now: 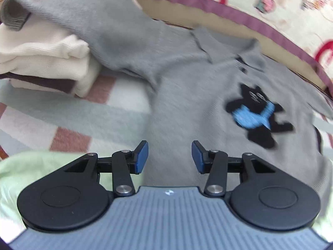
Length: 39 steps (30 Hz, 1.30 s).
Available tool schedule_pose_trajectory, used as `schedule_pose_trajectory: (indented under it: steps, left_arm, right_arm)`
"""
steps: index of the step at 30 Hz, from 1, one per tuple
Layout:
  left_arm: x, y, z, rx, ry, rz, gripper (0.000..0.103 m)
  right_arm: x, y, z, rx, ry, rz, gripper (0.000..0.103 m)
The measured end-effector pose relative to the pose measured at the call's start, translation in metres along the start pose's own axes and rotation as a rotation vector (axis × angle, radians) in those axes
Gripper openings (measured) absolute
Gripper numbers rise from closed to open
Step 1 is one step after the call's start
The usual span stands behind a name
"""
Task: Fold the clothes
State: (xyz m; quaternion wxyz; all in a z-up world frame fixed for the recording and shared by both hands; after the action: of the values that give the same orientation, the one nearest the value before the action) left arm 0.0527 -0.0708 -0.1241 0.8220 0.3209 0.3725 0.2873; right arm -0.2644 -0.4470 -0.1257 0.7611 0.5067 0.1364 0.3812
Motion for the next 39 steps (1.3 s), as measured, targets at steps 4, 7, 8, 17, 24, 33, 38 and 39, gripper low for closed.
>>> schedule_pose_trajectory:
  steps: [4, 7, 8, 17, 24, 33, 38, 39]
  left_arm:
    - [-0.02, 0.006, -0.014, 0.105, 0.021, -0.085, 0.051]
    - [-0.031, 0.011, -0.027, 0.15, 0.002, -0.08, 0.051]
    - [-0.033, 0.013, -0.03, 0.156, -0.008, -0.068, 0.052]
    - [-0.017, -0.018, -0.058, 0.225, 0.154, -0.046, 0.057]
    - [-0.032, -0.013, -0.052, 0.116, 0.052, -0.046, 0.016]
    - [-0.055, 0.009, -0.042, 0.098, -0.086, -0.138, 0.037]
    - [-0.058, 0.001, -0.063, 0.219, -0.151, -0.066, 0.053]
    - [-0.058, -0.001, -0.067, 0.245, -0.169, -0.044, 0.055]
  right_arm:
    - [-0.021, -0.007, -0.032, 0.028, -0.007, -0.005, 0.065]
    - [-0.011, -0.015, -0.056, 0.061, 0.107, -0.005, 0.065]
    - [-0.006, -0.014, -0.063, 0.065, 0.167, -0.003, 0.065]
    - [0.036, -0.027, -0.084, -0.07, 0.693, -0.148, 0.036]
    - [0.056, -0.004, -0.083, -0.484, 0.867, -0.321, 0.007]
    - [0.01, 0.062, 0.0, -0.557, 0.272, -0.206, 0.007]
    - [-0.015, 0.041, 0.024, -0.43, 0.006, -0.149, 0.008]
    - [-0.02, 0.039, 0.025, -0.428, -0.014, -0.167, 0.008]
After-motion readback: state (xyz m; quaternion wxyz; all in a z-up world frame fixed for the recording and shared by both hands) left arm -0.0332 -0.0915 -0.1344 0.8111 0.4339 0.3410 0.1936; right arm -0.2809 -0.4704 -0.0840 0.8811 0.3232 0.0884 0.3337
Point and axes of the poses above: each gripper's, at about its wrist camera, not at the fingertips, and y roughly against the way its jaws point, x to its left, z to its top, the point moved 4 cm from there along -y, roughly the way its jaws point, and after that the axes turned 15 degrees about -z, right-handed, at the moved point
